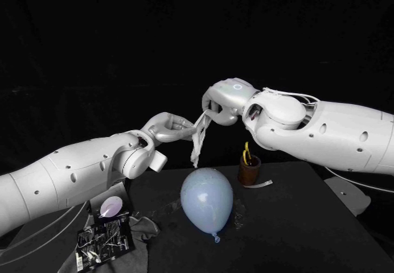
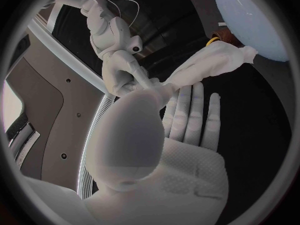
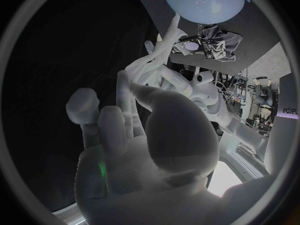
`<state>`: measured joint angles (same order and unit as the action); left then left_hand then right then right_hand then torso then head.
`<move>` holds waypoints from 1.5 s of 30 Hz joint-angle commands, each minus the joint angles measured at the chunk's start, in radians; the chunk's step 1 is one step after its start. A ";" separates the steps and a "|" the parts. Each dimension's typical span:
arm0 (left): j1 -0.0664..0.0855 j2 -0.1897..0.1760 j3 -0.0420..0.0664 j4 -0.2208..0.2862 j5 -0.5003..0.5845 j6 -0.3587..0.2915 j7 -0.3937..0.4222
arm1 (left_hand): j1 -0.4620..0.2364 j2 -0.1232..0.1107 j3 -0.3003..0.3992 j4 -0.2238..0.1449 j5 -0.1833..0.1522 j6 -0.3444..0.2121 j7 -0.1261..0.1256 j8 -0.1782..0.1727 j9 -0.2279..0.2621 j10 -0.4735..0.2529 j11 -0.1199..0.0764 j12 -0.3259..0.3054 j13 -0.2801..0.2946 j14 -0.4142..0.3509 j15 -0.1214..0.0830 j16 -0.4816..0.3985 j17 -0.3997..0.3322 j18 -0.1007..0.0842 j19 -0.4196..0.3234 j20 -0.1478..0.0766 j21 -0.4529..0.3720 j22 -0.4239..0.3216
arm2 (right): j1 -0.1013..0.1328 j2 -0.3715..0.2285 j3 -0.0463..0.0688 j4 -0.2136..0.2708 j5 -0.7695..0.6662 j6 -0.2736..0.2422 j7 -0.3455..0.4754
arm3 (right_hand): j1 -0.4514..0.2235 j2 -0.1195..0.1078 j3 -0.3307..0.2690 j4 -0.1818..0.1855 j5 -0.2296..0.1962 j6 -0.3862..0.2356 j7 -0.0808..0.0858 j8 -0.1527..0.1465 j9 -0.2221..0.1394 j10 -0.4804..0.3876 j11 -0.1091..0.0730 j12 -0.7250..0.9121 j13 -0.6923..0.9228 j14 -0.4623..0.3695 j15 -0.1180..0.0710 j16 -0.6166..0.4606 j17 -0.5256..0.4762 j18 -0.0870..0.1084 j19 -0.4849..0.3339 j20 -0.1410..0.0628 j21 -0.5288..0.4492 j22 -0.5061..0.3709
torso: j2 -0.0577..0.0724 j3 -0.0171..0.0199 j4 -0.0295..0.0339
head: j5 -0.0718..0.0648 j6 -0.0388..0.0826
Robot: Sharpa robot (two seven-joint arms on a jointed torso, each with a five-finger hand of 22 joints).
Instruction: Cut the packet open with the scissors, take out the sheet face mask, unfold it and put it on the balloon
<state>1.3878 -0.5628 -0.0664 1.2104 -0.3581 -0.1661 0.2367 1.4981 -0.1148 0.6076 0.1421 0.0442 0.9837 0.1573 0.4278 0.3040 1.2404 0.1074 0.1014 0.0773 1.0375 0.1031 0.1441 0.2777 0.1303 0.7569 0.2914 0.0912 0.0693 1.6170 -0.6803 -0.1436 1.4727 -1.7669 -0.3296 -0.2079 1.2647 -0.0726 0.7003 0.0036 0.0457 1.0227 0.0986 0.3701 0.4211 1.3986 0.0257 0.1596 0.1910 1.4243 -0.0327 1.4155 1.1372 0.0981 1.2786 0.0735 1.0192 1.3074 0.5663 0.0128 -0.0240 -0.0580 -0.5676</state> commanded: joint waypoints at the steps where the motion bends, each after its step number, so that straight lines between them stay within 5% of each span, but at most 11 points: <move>1: 0.001 -0.011 0.001 0.005 0.003 -0.007 0.009 | -0.009 -0.003 0.009 -0.002 0.004 -0.009 0.000 0.008 0.071 0.006 0.001 -0.001 0.001 0.010 -0.001 0.006 0.002 0.019 0.013 0.000 0.007 0.001 | 0.000 -0.013 0.000 -0.002 -0.016 0.013 -0.016 | 0.012 0.001 0.006 0.002 0.003 0.005 -0.001 0.012 0.075 0.009 0.000 0.001 0.001 0.002 -0.004 0.004 0.001 0.013 0.005 0.001 0.003 0.086 | 0.000 0.0003 0.0002 | -0.001 -0.002; 19: 0.001 -0.022 0.001 0.017 0.027 0.063 0.014 | -0.023 -0.002 0.046 -0.026 0.005 -0.030 0.006 0.019 0.102 -0.005 0.008 -0.015 -0.001 -0.006 0.006 -0.003 0.006 0.033 0.044 -0.002 0.022 0.005 | -0.011 -0.006 -0.008 -0.018 0.010 -0.029 -0.006 | 0.004 -0.008 0.012 0.015 0.003 -0.002 0.002 0.009 0.074 0.003 0.003 -0.006 0.001 -0.009 -0.001 -0.010 -0.031 0.018 -0.008 0.002 -0.026 0.077 | 0.000 -0.0001 0.0004 | 0.003 -0.003; 20: 0.001 -0.021 0.001 0.018 0.039 0.068 0.014 | -0.028 0.003 0.050 -0.031 0.005 -0.037 0.010 0.022 0.111 -0.017 0.013 -0.025 -0.004 -0.004 0.007 -0.002 0.008 0.054 0.098 -0.010 0.054 0.017 | -0.013 -0.003 -0.009 -0.021 0.018 -0.039 -0.004 | -0.002 -0.026 0.007 0.019 0.002 -0.015 0.007 0.003 0.073 -0.016 0.009 -0.017 -0.003 -0.020 0.003 -0.021 -0.055 0.023 -0.024 0.004 -0.056 0.068 | 0.000 0.0000 0.0003 | 0.004 -0.004; 23: 0.001 -0.020 0.001 0.020 0.073 0.078 0.013 | -0.035 0.013 0.048 -0.041 0.005 -0.049 0.014 0.026 0.125 -0.036 0.018 -0.037 -0.009 0.037 -0.001 0.017 0.018 0.057 0.165 -0.033 0.094 0.032 | -0.019 0.004 -0.010 -0.029 0.052 -0.069 0.005 | -0.028 -0.063 -0.016 0.047 0.001 -0.052 0.026 -0.020 0.065 -0.073 0.028 -0.055 -0.017 -0.036 0.021 -0.036 -0.080 0.028 -0.053 0.015 -0.109 0.050 | -0.001 0.0001 0.0002 | 0.006 -0.003; 28: 0.001 -0.021 0.001 0.022 0.166 0.093 0.005 | -0.051 0.035 0.053 -0.043 0.005 -0.082 0.022 0.046 0.161 -0.090 0.028 -0.041 -0.015 0.082 -0.007 0.028 0.029 0.056 0.235 -0.071 0.133 0.043 | -0.028 0.011 -0.012 -0.051 0.168 -0.108 0.019 | -0.083 -0.153 -0.086 0.121 0.002 -0.162 0.073 -0.115 0.020 -0.219 0.081 -0.100 -0.063 -0.138 0.066 -0.115 -0.243 0.052 -0.176 0.050 -0.325 -0.025 | 0.000 0.0011 -0.0004 | 0.006 -0.005; 32: 0.001 -0.025 0.001 0.024 0.221 0.114 -0.002 | -0.062 0.050 0.061 -0.038 0.005 -0.112 0.028 0.072 0.191 -0.109 0.034 -0.040 -0.014 0.084 -0.005 0.021 0.028 0.055 0.262 -0.084 0.142 0.041 | -0.033 0.014 -0.014 -0.075 0.277 -0.105 0.025 | -0.069 -0.158 -0.143 0.151 0.004 -0.191 0.087 -0.148 0.002 -0.286 0.099 -0.098 -0.089 -0.240 0.085 -0.186 -0.381 0.069 -0.256 0.069 -0.459 -0.076 | 0.000 0.0008 -0.0013 | 0.007 -0.006; 34: 0.001 -0.029 0.001 0.027 0.259 0.129 -0.008 | -0.068 0.059 0.070 -0.036 0.006 -0.143 0.035 0.102 0.221 -0.117 0.038 -0.039 -0.014 0.075 -0.001 0.007 0.023 0.054 0.273 -0.085 0.140 0.033 | -0.038 0.015 -0.016 -0.093 0.362 -0.098 0.031 | -0.036 -0.142 -0.227 0.183 0.003 -0.203 0.096 -0.171 -0.012 -0.322 0.100 -0.091 -0.110 -0.306 0.097 -0.223 -0.456 0.075 -0.272 0.084 -0.497 -0.097 | 0.000 0.0006 -0.0013 | 0.006 -0.006; 37: 0.000 -0.034 0.001 0.033 0.309 0.151 -0.013 | -0.078 0.075 0.084 -0.024 0.004 -0.194 0.041 0.144 0.260 -0.117 0.041 -0.039 -0.013 0.073 0.002 -0.005 0.017 0.055 0.285 -0.085 0.132 0.021 | -0.047 0.013 -0.018 -0.116 0.479 -0.088 0.044 | 0.054 -0.101 -0.446 0.272 0.002 -0.223 0.101 -0.210 -0.040 -0.373 0.114 -0.090 -0.126 -0.404 0.113 -0.269 -0.544 0.082 -0.293 0.106 -0.569 -0.140 | 0.000 0.0004 -0.0011 | 0.009 -0.007; 40: -0.001 -0.039 0.001 0.041 0.341 0.166 -0.016 | -0.085 0.083 0.100 -0.017 0.005 -0.248 0.045 0.204 0.308 -0.116 0.043 -0.039 -0.013 0.072 0.004 -0.017 0.008 0.056 0.291 -0.082 0.114 0.004 | -0.058 0.008 -0.020 -0.130 0.573 -0.083 0.060 | 0.076 -0.064 -0.581 0.290 0.014 -0.229 0.101 -0.230 -0.058 -0.401 0.128 -0.087 -0.127 -0.452 0.121 -0.302 -0.585 0.082 -0.311 0.117 -0.629 -0.178 | 0.000 0.0002 -0.0005 | 0.009 -0.007; 45: -0.003 -0.049 0.001 0.054 0.372 0.174 -0.020 | -0.091 0.087 0.110 -0.008 0.005 -0.283 0.047 0.242 0.335 -0.113 0.044 -0.038 -0.013 0.070 0.006 -0.027 0.001 0.056 0.294 -0.080 0.101 -0.003 | -0.076 -0.013 -0.022 -0.136 0.752 -0.118 0.117 | 0.087 -0.026 -0.655 0.289 0.024 -0.210 0.114 -0.242 -0.077 -0.401 0.135 -0.076 -0.127 -0.529 0.132 -0.394 -0.667 0.082 -0.346 0.131 -0.728 -0.252 | -0.001 0.0003 -0.0004 | 0.010 -0.010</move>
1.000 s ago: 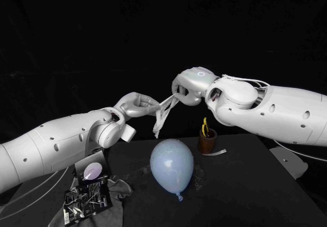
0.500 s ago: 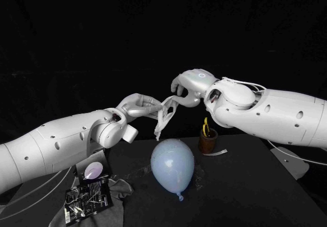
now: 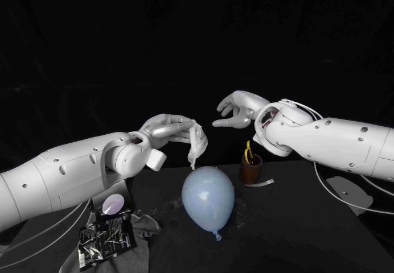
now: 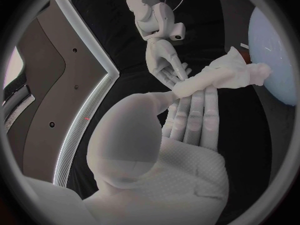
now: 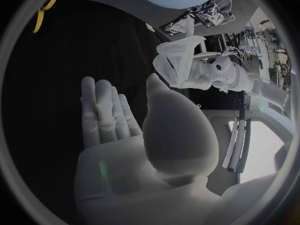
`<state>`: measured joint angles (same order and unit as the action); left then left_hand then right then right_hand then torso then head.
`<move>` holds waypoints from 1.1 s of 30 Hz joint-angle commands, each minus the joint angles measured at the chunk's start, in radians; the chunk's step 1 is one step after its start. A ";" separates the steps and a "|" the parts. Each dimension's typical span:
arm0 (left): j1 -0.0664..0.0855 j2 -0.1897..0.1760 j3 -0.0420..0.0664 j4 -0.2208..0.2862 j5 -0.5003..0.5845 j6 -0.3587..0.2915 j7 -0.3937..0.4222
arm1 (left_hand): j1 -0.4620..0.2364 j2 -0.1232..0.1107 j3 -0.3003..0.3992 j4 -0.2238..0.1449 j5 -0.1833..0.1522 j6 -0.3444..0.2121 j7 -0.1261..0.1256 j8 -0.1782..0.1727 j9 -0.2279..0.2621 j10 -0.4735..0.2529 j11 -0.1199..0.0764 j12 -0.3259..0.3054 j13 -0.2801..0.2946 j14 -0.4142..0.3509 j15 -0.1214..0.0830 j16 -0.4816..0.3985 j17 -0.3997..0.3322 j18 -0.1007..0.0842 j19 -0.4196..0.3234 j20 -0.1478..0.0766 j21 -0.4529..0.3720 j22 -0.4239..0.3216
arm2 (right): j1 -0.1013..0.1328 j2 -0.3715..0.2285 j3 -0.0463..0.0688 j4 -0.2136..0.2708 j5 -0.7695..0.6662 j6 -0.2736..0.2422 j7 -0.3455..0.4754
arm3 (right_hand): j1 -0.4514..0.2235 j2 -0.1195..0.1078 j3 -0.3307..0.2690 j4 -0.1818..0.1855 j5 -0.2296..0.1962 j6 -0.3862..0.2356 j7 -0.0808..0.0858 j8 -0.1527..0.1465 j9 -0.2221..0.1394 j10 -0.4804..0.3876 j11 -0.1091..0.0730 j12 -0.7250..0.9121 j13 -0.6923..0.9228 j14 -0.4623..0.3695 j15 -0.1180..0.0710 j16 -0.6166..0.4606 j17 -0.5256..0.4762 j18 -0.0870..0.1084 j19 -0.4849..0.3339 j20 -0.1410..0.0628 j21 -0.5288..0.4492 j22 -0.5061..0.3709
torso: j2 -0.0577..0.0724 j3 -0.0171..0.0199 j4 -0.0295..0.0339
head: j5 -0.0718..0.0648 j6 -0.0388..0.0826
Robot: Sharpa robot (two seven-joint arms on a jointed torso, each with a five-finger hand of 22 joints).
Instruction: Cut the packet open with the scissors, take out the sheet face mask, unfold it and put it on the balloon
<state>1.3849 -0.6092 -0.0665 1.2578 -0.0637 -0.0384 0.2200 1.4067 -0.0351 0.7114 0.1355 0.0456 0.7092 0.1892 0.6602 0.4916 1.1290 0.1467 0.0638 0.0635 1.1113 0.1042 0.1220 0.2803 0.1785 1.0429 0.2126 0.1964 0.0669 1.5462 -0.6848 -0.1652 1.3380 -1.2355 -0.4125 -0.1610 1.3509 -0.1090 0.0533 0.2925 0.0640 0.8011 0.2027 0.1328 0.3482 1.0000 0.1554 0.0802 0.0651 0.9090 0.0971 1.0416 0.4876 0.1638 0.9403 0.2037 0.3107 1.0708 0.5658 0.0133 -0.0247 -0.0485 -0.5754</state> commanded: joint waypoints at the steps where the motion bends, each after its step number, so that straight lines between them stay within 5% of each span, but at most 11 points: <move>1: -0.001 -0.004 0.001 0.008 0.080 0.045 -0.004 | -0.001 0.007 0.008 -0.001 0.004 -0.012 0.015 0.012 0.150 -0.001 0.005 0.000 0.001 -0.004 0.005 -0.005 -0.002 0.008 0.010 -0.001 -0.004 -0.001 | -0.009 -0.014 0.000 0.001 0.257 -0.045 0.082 | 0.009 0.025 -0.010 -0.001 0.011 0.025 0.013 -0.003 -0.007 0.006 0.007 0.010 0.000 -0.028 0.005 -0.055 -0.045 0.017 -0.013 0.004 -0.049 -0.043 | 0.000 -0.0003 0.0007 | 0.001 -0.003; 6: -0.003 -0.015 0.001 0.020 0.090 0.029 -0.005 | -0.004 0.002 0.015 0.002 0.004 -0.027 0.015 0.036 0.163 -0.002 0.006 -0.001 0.001 -0.031 0.010 -0.026 -0.013 0.007 0.028 -0.003 -0.007 -0.001 | -0.042 -0.068 -0.005 0.041 0.542 -0.089 0.149 | 0.074 0.074 0.002 -0.008 0.035 0.123 0.008 0.014 -0.019 0.100 -0.012 0.053 0.001 0.074 -0.018 -0.136 -0.117 0.020 0.078 -0.015 -0.100 -0.134 | 0.000 -0.0012 0.0003 | 0.001 -0.006; 14: -0.006 -0.030 0.002 0.040 0.107 -0.027 0.016 | -0.006 -0.003 0.018 0.004 0.004 -0.031 0.013 0.048 0.167 -0.005 0.007 -0.001 0.000 -0.049 0.014 -0.039 -0.020 0.006 0.031 -0.002 -0.013 -0.002 | -0.132 -0.129 -0.013 0.146 0.921 -0.096 0.239 | 0.083 0.083 0.001 -0.003 0.026 0.185 -0.033 0.015 -0.040 0.219 -0.064 0.082 0.015 0.328 -0.080 0.007 -0.037 0.018 0.267 -0.080 0.019 -0.084 | 0.000 0.0003 0.0008 | 0.003 -0.012; 16: -0.007 -0.034 0.002 0.045 0.111 -0.046 0.022 | -0.006 -0.004 0.018 0.004 0.004 -0.031 0.013 0.048 0.167 -0.004 0.007 -0.001 0.000 -0.049 0.014 -0.039 -0.020 0.006 0.030 -0.002 -0.013 -0.002 | -0.159 -0.132 -0.014 0.173 1.006 -0.088 0.267 | 0.083 0.080 -0.005 -0.004 0.027 0.188 -0.047 0.013 -0.043 0.294 -0.081 0.123 0.040 0.384 -0.093 0.109 0.120 0.012 0.289 -0.091 0.093 -0.037 | 0.001 0.0007 0.0004 | 0.003 -0.012; 19: -0.009 -0.038 0.002 0.053 0.115 -0.070 0.028 | -0.006 -0.004 0.018 0.004 0.004 -0.031 0.013 0.049 0.168 -0.004 0.007 -0.001 0.000 -0.049 0.014 -0.039 -0.021 0.006 0.030 -0.002 -0.014 -0.002 | -0.186 -0.128 -0.015 0.200 1.089 -0.071 0.294 | 0.068 0.071 -0.038 -0.005 0.028 0.192 -0.063 0.013 -0.046 0.363 -0.101 0.214 0.112 0.461 -0.110 0.268 0.380 -0.022 0.357 -0.109 0.365 0.119 | 0.000 0.0003 0.0005 | 0.002 -0.014; 21: -0.010 -0.041 0.002 0.061 0.118 -0.084 0.031 | -0.006 -0.005 0.019 0.003 0.004 -0.031 0.012 0.049 0.168 -0.004 0.006 -0.001 0.000 -0.050 0.014 -0.040 -0.021 0.006 0.030 -0.002 -0.014 -0.002 | -0.200 -0.123 -0.016 0.216 1.128 -0.058 0.309 | 0.065 0.072 -0.055 -0.005 0.026 0.194 -0.067 0.013 -0.048 0.369 -0.106 0.267 0.161 0.474 -0.113 0.307 0.447 -0.031 0.367 -0.113 0.439 0.166 | 0.001 -0.0006 0.0015 | 0.002 -0.015; 23: -0.011 -0.044 0.002 0.068 0.120 -0.097 0.033 | -0.006 -0.005 0.019 0.003 0.004 -0.031 0.012 0.050 0.168 -0.003 0.006 -0.001 0.000 -0.050 0.014 -0.040 -0.021 0.006 0.030 -0.002 -0.015 -0.002 | -0.212 -0.118 -0.016 0.230 1.155 -0.046 0.321 | 0.070 0.087 -0.112 -0.012 0.023 0.190 -0.065 0.012 -0.051 0.301 -0.111 0.467 0.362 0.524 -0.115 0.407 0.647 -0.053 0.387 -0.114 0.620 0.284 | 0.001 -0.0007 0.0018 | 0.001 -0.016; 26: -0.011 -0.047 0.002 0.076 0.122 -0.111 0.037 | -0.005 -0.006 0.019 0.002 0.004 -0.031 0.012 0.051 0.168 -0.003 0.006 0.000 0.001 -0.051 0.014 -0.041 -0.022 0.006 0.030 -0.002 -0.015 -0.002 | -0.223 -0.112 -0.016 0.245 1.183 -0.034 0.336 | 0.070 0.116 -0.162 -0.007 0.015 0.185 -0.066 0.012 -0.055 0.243 -0.103 0.594 0.500 0.554 -0.108 0.448 0.761 -0.061 0.393 -0.108 0.709 0.339 | 0.001 -0.0014 0.0021 | 0.000 -0.018; 33: -0.012 -0.053 0.002 0.090 0.131 -0.143 0.046 | -0.005 -0.007 0.019 0.002 0.004 -0.031 0.012 0.051 0.168 -0.002 0.006 0.000 0.001 -0.051 0.014 -0.041 -0.022 0.006 0.031 -0.002 -0.015 -0.002 | -0.243 -0.097 -0.016 0.268 1.253 0.010 0.389 | 0.071 0.153 -0.255 -0.009 -0.006 0.176 -0.060 0.014 -0.059 0.303 -0.097 0.893 0.840 0.618 -0.102 0.502 0.953 -0.082 0.436 -0.101 0.848 0.393 | 0.000 -0.0022 0.0017 | 0.001 -0.023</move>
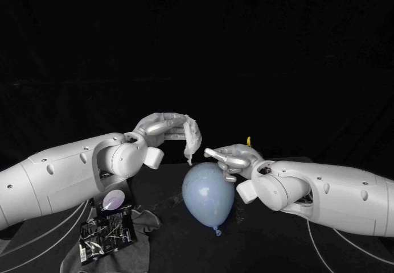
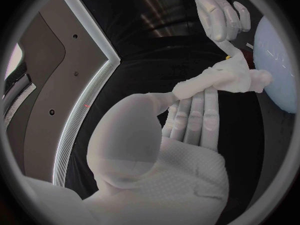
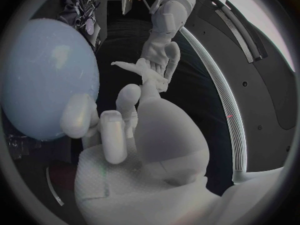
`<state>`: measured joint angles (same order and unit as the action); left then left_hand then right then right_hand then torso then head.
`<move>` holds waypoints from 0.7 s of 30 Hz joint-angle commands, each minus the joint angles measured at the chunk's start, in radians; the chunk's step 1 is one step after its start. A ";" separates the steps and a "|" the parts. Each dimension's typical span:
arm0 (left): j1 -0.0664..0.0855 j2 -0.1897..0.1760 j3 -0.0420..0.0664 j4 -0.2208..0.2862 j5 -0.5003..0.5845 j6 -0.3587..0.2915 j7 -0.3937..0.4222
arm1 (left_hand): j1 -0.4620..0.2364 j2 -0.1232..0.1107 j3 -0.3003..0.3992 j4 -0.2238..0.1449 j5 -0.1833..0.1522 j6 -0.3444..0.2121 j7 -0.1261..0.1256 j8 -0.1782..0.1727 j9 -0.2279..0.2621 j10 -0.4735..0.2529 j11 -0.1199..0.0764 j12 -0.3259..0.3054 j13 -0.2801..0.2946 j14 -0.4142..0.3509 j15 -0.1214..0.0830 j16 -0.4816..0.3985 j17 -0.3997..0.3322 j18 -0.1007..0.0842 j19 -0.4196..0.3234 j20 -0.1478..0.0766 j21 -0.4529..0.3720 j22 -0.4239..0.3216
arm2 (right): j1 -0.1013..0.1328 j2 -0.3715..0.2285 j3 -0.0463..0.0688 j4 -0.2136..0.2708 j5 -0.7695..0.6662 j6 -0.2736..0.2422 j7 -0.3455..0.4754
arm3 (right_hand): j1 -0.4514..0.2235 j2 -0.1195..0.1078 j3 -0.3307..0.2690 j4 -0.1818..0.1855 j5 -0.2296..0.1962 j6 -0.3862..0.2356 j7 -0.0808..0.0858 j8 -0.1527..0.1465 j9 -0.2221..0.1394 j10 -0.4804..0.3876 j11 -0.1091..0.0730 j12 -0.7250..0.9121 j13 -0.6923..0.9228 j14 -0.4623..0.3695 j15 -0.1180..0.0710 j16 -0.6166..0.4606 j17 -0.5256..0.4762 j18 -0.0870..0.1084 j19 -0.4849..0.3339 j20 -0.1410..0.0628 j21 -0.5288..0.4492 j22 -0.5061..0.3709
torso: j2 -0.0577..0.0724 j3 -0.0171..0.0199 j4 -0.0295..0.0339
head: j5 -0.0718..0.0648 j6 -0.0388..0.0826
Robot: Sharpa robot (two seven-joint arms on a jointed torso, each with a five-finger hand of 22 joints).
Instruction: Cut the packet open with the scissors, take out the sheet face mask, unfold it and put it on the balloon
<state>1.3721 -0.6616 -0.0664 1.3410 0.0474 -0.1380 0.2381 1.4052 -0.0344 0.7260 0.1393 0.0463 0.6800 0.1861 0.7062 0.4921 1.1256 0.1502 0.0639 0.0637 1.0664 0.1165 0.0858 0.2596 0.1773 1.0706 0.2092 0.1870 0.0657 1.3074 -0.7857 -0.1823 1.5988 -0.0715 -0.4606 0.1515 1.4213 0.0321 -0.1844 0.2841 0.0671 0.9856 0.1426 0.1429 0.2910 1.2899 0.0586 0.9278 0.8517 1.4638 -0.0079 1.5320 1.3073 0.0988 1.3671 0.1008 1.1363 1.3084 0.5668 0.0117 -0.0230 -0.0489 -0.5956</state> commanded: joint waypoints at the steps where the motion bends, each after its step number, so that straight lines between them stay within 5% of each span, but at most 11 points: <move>1: 0.001 -0.002 0.001 0.008 0.020 -0.046 0.029 | -0.003 -0.007 0.005 -0.002 0.003 -0.001 0.015 0.006 0.168 0.001 0.002 0.000 0.000 -0.006 0.002 -0.005 -0.001 0.008 0.003 0.001 -0.006 -0.001 | -0.007 0.007 0.001 0.009 0.097 0.065 0.083 | 0.002 0.014 -0.024 -0.001 -0.011 -0.010 0.001 0.003 -0.002 0.017 0.001 0.063 0.073 0.068 0.004 0.016 0.149 -0.018 0.011 0.003 0.030 0.157 | -0.001 -0.0007 0.0001 | 0.001 -0.003; 21: -0.002 -0.004 0.001 0.027 0.023 -0.056 0.035 | -0.001 -0.009 0.006 -0.005 0.003 -0.001 0.015 0.008 0.168 0.004 0.001 0.000 0.000 -0.006 0.001 -0.005 -0.002 0.008 0.005 0.000 -0.006 0.000 | -0.019 0.071 0.004 -0.025 0.170 0.049 0.173 | 0.024 0.039 -0.076 -0.008 -0.017 -0.022 0.008 0.002 -0.004 -0.006 0.009 0.088 0.117 0.070 0.013 0.021 0.166 -0.014 -0.011 0.011 0.019 0.150 | 0.000 0.0009 -0.0008 | 0.004 -0.007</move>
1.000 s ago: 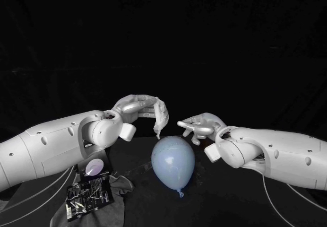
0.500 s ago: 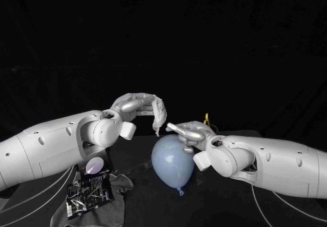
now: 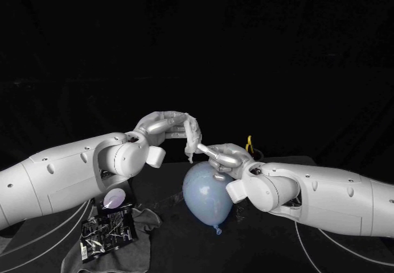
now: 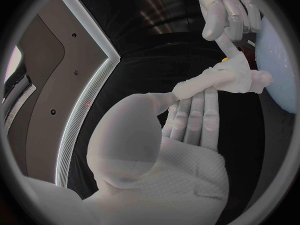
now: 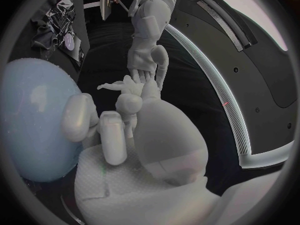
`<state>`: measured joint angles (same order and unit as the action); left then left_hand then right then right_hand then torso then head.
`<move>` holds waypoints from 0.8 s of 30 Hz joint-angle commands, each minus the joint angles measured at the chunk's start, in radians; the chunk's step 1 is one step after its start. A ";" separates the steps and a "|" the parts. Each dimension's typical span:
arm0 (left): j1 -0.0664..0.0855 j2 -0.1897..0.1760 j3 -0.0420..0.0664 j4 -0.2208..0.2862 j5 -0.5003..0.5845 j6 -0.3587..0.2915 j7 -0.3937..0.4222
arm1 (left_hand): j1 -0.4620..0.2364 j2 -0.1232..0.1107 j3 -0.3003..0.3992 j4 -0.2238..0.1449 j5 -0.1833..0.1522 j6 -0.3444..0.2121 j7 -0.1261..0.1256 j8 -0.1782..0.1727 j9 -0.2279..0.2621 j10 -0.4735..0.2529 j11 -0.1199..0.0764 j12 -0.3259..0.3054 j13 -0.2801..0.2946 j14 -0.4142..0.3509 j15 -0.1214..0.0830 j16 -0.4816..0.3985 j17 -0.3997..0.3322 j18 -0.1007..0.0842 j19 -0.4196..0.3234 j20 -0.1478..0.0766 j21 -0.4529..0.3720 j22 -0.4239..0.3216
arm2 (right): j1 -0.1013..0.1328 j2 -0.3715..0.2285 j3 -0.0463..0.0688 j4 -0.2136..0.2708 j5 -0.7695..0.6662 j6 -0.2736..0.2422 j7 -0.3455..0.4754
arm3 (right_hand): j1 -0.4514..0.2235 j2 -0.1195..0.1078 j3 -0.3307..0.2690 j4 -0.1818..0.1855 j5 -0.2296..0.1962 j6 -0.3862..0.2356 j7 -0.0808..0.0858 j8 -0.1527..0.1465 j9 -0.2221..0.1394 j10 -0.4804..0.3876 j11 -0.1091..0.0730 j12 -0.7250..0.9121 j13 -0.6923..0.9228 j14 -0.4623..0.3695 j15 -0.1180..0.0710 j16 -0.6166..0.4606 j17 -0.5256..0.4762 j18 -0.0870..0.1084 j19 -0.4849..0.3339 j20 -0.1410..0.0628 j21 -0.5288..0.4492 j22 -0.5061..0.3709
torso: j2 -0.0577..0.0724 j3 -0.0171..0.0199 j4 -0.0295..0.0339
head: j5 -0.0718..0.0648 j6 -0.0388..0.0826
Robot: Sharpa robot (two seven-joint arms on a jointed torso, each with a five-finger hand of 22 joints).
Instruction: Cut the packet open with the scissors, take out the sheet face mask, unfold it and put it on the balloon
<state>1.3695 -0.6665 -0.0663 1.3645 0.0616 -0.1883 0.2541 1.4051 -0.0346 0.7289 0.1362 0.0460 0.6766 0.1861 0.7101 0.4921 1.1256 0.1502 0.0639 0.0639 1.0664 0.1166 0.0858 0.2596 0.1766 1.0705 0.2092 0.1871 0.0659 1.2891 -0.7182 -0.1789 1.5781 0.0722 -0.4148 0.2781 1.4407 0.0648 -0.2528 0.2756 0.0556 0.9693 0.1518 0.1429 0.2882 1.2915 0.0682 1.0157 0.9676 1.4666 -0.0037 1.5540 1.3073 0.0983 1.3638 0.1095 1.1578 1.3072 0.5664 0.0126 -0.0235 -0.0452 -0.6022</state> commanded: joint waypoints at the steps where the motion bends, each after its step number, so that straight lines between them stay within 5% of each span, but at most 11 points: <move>1: 0.000 0.001 0.001 0.005 0.008 -0.005 0.019 | -0.001 -0.009 0.003 -0.002 0.003 0.003 0.015 0.004 0.168 0.004 0.001 0.000 0.000 -0.006 0.001 -0.005 -0.002 0.009 0.005 0.000 -0.006 -0.001 | -0.001 0.007 0.001 -0.008 0.028 0.000 0.048 | 0.008 0.008 -0.009 -0.001 -0.006 -0.005 -0.001 0.003 -0.001 -0.009 -0.001 0.001 0.003 0.067 0.009 -0.001 0.166 -0.013 -0.008 0.002 -0.001 0.151 | 0.000 0.0003 -0.0001 | 0.000 -0.001; 24: -0.001 -0.001 0.002 0.020 0.017 -0.004 0.032 | 0.001 -0.010 0.004 -0.004 0.003 0.004 0.015 0.006 0.168 0.006 0.001 0.001 0.000 -0.005 0.000 -0.006 -0.002 0.009 0.008 -0.001 -0.006 0.000 | -0.001 0.029 0.002 -0.048 -0.016 -0.072 -0.002 | 0.053 0.039 -0.019 -0.020 -0.007 0.007 -0.004 0.021 0.007 -0.022 -0.003 -0.005 0.006 0.064 0.007 -0.002 0.163 -0.009 -0.021 0.002 -0.009 0.147 | 0.000 -0.0009 -0.0012 | -0.003 -0.004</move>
<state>1.3680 -0.6678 -0.0661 1.3817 0.0682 -0.1920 0.2633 1.4023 -0.0374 0.7287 0.1362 0.0447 0.6747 0.1844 0.7100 0.4925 1.1256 0.1502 0.0639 0.0639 1.0665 0.1166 0.0858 0.2587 0.1693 1.0704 0.2092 0.1876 0.0660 1.2887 -0.6888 -0.1771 1.5333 0.0878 -0.4652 0.2922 1.4842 0.1082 -0.2688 0.2595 0.0556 0.9723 0.1485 0.1582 0.2939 1.2754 0.0665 1.0133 0.9757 1.4646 -0.0017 1.5506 1.3082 0.0978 1.3497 0.1094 1.1543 1.3081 0.5658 0.0122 -0.0241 -0.0479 -0.6055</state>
